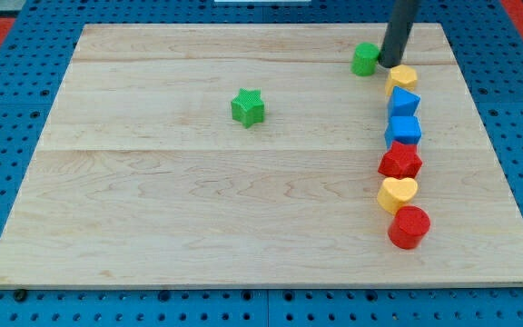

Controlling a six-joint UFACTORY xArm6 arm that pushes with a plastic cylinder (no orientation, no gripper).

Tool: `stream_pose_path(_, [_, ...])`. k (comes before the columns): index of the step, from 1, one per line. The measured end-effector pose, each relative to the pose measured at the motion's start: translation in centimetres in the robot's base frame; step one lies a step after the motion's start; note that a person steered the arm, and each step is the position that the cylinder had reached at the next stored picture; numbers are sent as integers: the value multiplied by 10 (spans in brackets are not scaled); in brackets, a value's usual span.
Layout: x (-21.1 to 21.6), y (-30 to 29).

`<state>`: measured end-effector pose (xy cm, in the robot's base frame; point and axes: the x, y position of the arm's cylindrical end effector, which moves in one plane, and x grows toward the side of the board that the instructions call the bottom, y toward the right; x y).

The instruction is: Slide green circle towards top center

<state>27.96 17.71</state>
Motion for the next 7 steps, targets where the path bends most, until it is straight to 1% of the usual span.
stream_pose_path(2, [-7,-31])
stream_pose_path(4, [-27,-51])
stream_pose_path(5, [-36,-80])
stream_pose_path(6, [-37,-101])
stream_pose_path(7, [-37,-107])
